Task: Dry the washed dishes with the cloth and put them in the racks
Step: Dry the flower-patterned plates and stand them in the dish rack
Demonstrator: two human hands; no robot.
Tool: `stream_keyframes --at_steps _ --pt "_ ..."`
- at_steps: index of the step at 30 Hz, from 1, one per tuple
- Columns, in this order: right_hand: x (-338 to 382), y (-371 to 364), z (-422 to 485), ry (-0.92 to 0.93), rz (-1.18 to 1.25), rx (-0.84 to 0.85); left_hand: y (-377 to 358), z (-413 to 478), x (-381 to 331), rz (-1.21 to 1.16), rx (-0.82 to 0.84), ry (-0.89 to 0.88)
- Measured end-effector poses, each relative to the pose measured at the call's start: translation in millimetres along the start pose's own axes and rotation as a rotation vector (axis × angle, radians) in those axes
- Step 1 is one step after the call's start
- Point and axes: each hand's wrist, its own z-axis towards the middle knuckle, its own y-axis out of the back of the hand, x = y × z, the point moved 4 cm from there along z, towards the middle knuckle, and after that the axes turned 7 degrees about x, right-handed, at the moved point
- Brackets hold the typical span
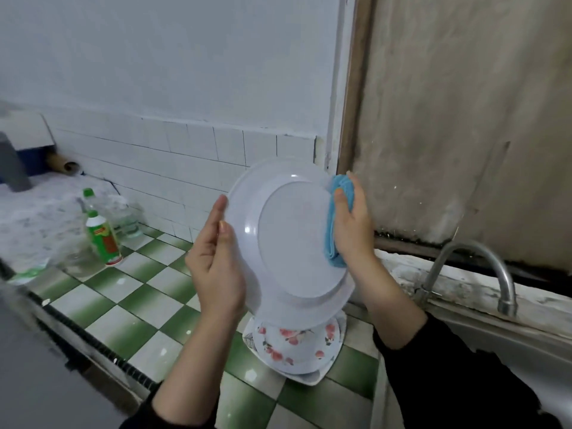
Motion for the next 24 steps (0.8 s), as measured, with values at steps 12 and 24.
stream_keyframes --at_steps 12,24 --pt "17.3 -3.9 -24.5 0.058 -0.152 0.074 5.0 -10.6 -2.6 -0.009 0.010 0.052" --pt "65.1 -42.0 -108.2 0.846 -0.469 0.411 -6.3 -9.2 -24.8 0.049 -0.095 0.052"
